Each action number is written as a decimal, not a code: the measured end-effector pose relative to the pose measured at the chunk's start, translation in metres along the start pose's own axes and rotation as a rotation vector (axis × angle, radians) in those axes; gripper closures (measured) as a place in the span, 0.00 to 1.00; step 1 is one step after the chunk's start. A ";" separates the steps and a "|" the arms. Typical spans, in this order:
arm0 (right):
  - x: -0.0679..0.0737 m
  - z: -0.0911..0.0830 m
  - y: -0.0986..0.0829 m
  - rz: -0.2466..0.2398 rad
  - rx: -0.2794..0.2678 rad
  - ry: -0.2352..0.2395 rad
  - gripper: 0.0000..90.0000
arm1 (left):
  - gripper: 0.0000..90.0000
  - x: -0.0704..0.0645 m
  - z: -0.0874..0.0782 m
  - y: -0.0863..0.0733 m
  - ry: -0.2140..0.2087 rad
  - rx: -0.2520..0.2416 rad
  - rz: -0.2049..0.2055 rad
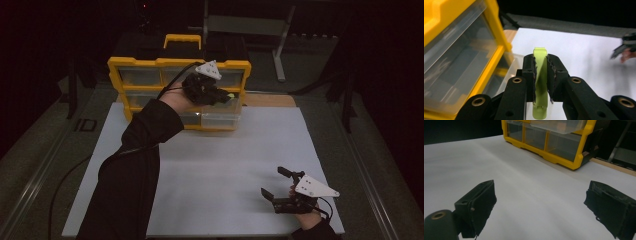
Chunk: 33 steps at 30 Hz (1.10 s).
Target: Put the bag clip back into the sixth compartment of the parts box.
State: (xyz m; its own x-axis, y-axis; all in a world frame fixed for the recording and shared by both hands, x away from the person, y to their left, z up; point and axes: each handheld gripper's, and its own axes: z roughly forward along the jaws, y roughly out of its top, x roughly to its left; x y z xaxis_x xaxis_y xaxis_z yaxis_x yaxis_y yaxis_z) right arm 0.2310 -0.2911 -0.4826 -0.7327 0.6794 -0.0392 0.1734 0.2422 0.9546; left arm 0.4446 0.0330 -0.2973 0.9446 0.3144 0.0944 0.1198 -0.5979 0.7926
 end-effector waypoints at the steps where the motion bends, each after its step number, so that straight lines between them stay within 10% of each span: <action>1: 0.000 0.000 0.000 -0.002 0.001 -0.001 0.10 | 0.87 0.001 0.001 -0.001 0.009 0.002 -0.016; 23: -0.001 0.000 -0.001 -0.005 0.006 0.002 0.10 | 0.85 0.009 0.030 -0.015 0.088 0.091 -0.103; 29: -0.001 0.000 -0.001 -0.005 0.004 0.002 0.10 | 0.30 0.009 0.024 -0.012 0.109 0.057 -0.178; 33: 0.000 0.000 -0.001 -0.004 0.005 0.000 0.10 | 0.04 0.008 0.020 -0.012 0.037 0.053 -0.170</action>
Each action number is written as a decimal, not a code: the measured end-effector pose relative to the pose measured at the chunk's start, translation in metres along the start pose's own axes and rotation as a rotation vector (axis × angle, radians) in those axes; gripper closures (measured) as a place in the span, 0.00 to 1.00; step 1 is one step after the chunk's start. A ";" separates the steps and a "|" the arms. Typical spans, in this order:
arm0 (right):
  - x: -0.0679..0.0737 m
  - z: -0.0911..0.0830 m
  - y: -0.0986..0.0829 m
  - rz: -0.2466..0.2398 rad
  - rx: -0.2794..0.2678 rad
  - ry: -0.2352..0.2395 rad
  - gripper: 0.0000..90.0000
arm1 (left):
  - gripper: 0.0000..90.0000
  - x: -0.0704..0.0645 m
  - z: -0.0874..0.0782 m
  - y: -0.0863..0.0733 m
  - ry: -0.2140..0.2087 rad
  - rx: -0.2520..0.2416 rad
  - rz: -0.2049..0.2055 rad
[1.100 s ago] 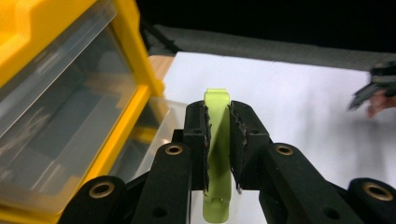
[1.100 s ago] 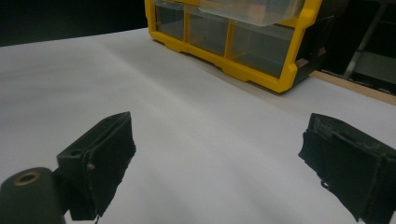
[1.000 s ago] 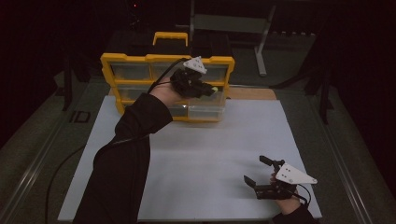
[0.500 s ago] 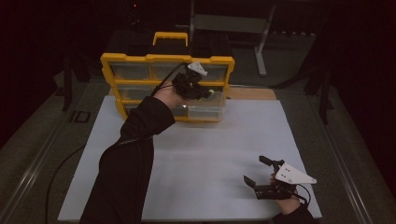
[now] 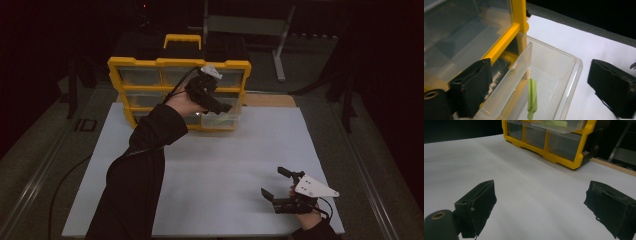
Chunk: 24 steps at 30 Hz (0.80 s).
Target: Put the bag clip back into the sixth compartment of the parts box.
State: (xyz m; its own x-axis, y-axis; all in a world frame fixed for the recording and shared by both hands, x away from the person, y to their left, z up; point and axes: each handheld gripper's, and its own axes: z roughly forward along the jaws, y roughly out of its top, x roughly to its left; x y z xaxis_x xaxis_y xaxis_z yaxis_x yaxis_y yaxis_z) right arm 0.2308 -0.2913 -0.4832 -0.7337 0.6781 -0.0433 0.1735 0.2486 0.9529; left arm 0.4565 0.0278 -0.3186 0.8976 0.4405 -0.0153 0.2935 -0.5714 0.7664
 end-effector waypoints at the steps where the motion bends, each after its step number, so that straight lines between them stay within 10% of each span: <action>1: 0.000 0.000 0.000 0.000 0.000 0.000 0.10 | 0.00 -0.001 -0.001 0.000 -0.004 0.004 0.001; 24: 0.002 0.001 0.001 -0.004 0.002 0.003 0.10 | 0.00 -0.021 -0.019 -0.011 -0.020 -0.015 0.054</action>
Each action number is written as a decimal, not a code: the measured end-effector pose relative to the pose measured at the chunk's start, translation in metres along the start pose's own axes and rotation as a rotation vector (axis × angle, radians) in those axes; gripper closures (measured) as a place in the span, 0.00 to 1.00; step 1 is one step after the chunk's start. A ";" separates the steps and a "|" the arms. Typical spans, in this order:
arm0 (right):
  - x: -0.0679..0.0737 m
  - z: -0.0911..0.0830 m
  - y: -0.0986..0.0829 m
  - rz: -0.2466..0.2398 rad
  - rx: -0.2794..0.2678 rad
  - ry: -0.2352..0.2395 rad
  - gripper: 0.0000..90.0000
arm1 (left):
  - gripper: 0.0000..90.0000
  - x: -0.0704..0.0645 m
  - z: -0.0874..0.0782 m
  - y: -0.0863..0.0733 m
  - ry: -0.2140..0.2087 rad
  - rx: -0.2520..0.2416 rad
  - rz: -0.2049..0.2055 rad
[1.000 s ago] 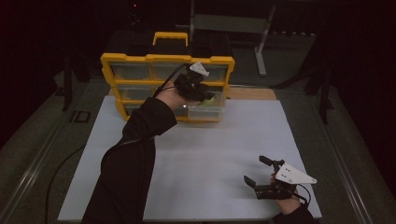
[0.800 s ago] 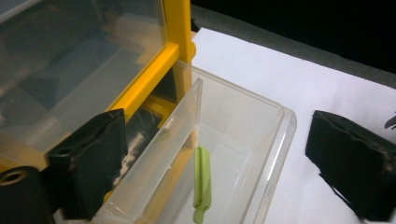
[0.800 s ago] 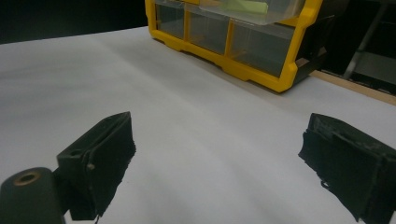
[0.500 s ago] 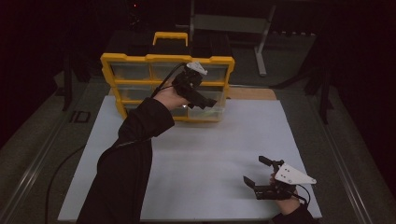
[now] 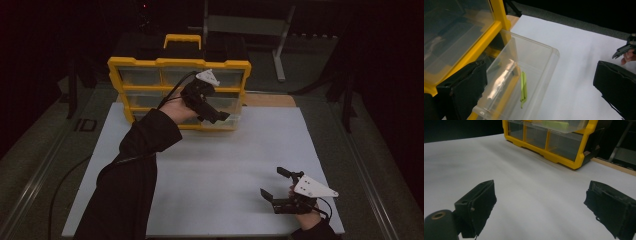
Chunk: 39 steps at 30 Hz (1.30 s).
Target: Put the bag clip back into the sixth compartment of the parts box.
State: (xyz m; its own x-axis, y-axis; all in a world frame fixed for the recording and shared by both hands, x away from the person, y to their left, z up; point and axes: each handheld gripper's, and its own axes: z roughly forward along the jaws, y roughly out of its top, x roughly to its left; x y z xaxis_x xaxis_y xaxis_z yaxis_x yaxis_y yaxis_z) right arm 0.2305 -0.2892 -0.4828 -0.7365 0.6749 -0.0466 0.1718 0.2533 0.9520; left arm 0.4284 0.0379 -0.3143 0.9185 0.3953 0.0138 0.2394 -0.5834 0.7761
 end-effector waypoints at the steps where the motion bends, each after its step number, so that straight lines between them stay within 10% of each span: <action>1: 0.000 0.000 0.000 0.000 0.000 0.001 0.10 | 0.00 -0.001 -0.001 -0.001 0.006 0.001 0.008; 39: 0.000 0.000 0.005 -0.001 -0.014 0.002 0.10 | 0.00 -0.035 -0.073 -0.081 0.099 -0.057 -0.054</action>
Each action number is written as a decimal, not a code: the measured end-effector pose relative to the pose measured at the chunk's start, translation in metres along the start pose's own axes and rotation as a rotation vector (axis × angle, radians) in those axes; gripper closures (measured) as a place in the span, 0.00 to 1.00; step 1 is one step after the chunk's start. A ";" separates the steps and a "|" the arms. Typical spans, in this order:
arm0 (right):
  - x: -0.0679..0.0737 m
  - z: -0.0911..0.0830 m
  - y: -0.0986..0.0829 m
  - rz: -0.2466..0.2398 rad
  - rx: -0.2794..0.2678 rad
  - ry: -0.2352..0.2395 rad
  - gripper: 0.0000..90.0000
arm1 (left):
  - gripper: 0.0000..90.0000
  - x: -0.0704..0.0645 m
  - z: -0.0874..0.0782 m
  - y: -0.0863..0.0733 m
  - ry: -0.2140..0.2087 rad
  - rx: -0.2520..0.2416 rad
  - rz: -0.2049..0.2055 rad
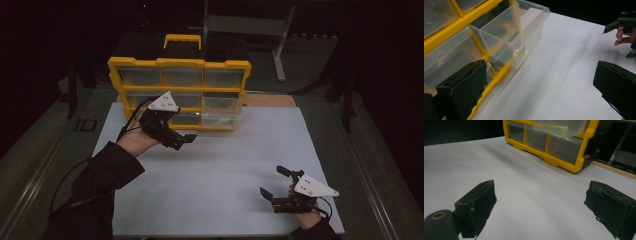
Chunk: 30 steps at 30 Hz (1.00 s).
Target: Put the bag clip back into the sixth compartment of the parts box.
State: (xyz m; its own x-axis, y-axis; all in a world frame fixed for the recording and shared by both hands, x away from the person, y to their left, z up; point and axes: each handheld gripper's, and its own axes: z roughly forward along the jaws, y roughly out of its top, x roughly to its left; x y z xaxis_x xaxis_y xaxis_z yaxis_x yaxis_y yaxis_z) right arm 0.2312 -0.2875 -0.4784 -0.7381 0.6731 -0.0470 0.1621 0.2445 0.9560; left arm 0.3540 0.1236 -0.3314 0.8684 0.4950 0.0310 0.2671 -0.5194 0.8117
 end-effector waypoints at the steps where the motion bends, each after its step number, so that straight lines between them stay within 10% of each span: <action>1: 0.000 0.000 0.000 0.000 0.000 0.001 0.10 | 0.00 0.001 -0.001 -0.004 -0.004 -0.011 -0.011; 30: 0.000 0.000 0.000 -0.003 0.003 -0.003 0.10 | 0.00 -0.018 -0.021 -0.094 -0.008 -0.001 -0.092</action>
State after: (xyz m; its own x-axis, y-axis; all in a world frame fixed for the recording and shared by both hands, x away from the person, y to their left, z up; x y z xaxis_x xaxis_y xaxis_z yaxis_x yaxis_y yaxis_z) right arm 0.2312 -0.2875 -0.4781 -0.7365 0.6745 -0.0504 0.1624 0.2487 0.9549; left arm 0.3047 0.1781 -0.3957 0.8433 0.5352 -0.0483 0.3457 -0.4715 0.8113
